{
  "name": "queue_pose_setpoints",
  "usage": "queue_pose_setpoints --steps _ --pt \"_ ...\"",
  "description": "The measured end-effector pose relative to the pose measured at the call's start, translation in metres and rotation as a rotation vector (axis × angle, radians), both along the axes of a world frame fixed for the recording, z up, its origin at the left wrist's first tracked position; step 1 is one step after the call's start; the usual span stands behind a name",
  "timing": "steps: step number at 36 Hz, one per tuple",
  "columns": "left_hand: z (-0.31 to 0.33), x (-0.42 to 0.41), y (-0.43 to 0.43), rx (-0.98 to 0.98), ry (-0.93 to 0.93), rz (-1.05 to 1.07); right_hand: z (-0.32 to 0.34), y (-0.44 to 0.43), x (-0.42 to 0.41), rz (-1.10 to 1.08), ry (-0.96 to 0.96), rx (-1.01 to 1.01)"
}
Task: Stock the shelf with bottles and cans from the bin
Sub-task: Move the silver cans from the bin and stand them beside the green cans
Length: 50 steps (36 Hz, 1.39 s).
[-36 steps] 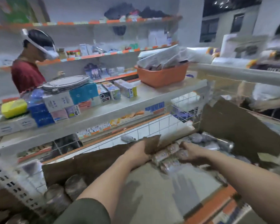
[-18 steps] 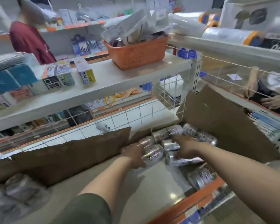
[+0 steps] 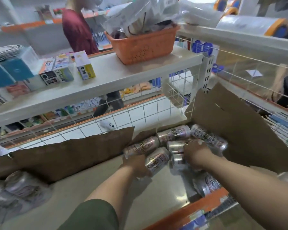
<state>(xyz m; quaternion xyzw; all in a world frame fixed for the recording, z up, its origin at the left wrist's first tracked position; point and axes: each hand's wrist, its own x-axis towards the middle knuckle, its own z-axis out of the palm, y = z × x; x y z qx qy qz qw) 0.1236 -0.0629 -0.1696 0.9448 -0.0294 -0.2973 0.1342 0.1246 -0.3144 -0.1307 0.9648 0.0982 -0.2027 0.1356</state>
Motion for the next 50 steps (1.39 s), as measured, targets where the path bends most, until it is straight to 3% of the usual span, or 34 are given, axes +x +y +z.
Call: queue_pose_setpoints --steps 3,8,19,24,30,35,47,50 --pt "-0.007 0.006 0.009 -0.034 0.046 0.009 0.001 -0.001 0.002 -0.039 -0.037 -0.009" --pt "0.010 -0.006 0.035 -0.189 0.059 0.080 0.008 0.012 0.001 0.052 0.060 -0.065" --pt "0.067 -0.052 0.133 -0.411 -0.077 0.434 -0.008 0.131 -0.004 0.229 0.135 0.209" --pt "0.079 -0.081 0.180 -0.488 -0.098 0.564 -0.006 0.158 -0.013 0.329 0.276 0.063" --pt "0.091 -0.120 0.211 -0.684 -0.209 0.706 0.005 0.184 -0.006 0.211 0.391 0.375" --pt "0.098 -0.144 0.247 -0.850 -0.280 0.811 0.048 0.230 -0.018 0.227 0.254 0.621" --pt "0.156 -0.212 0.330 -1.208 -0.326 0.784 0.123 0.354 -0.096 0.512 -0.021 0.730" --pt "0.160 -0.225 0.350 -1.195 -0.336 0.777 0.135 0.378 -0.115 0.512 -0.066 0.729"
